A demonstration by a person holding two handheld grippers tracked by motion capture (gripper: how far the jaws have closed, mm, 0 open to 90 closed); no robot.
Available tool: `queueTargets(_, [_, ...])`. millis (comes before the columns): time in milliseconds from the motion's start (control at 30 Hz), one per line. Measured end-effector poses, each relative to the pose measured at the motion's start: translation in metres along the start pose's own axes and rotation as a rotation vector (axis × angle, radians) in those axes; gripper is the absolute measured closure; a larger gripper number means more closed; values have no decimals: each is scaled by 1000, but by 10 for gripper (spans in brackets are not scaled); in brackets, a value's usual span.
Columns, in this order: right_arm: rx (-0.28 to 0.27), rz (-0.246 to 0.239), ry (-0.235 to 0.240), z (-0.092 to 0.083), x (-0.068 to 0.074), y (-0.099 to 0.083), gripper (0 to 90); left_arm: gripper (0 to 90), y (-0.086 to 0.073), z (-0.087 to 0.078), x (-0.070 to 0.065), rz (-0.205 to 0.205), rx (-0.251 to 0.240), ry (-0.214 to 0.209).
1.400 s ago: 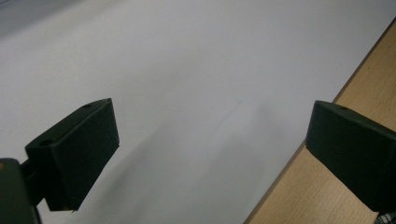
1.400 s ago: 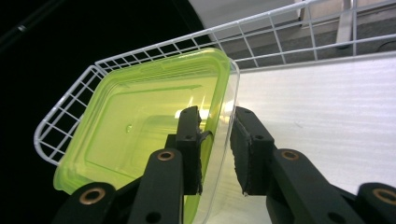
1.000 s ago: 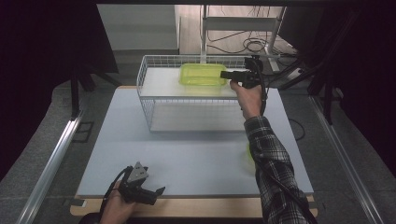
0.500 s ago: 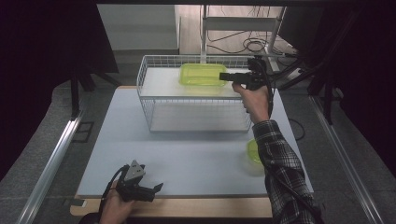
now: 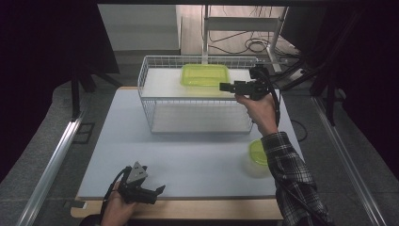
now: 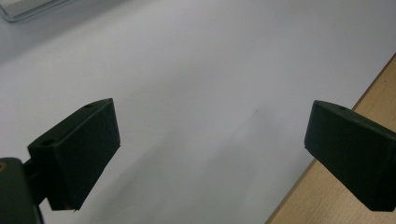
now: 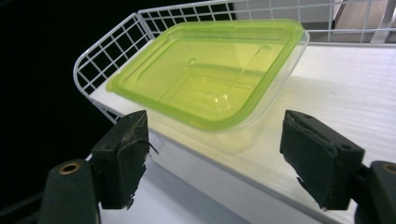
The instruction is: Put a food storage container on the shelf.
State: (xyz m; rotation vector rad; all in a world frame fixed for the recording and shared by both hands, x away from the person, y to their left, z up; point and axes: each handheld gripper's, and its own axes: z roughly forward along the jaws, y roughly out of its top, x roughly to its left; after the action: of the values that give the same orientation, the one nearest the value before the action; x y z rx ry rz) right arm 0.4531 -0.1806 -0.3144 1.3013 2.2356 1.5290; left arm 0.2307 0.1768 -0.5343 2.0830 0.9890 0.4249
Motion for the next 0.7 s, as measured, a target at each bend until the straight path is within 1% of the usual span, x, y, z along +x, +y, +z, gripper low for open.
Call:
queueTargets(100, [9,-17,3,-2,2,-4,206,31,0,0,0,-2,0,0])
queueTargets(133, [13,-37,-1,-3,3,-7,189,30,0,0,0,-1,-1,1])
queueTargets(300, [13,-47,1,-6,4,-14,162,30,0,-1,0,-2,-3,2])
queueTargets(433, [21,-78,-5,-9,6,-22,141,30,0,-1,1,-7,-2,3])
queueTargets(467, [25,-101,-18,-11,6,-26,133,30,0,-1,1,-12,-1,2])
queueTargets(500, [25,-101,-18,-11,6,-26,133,30,0,-1,1,-12,-1,2])
queueTargets(533, [30,-107,-20,-12,6,-30,123,29,0,-1,1,-14,2,2])
queueTargets(633, [31,-111,-21,-13,6,-34,117,26,0,1,0,-19,21,-8])
queueTargets(667, [30,-128,-20,-13,6,-38,105,23,0,2,0,-20,29,-12])
queueTargets(700, [30,-128,-20,-13,6,-38,105,23,0,2,0,-16,36,-11])
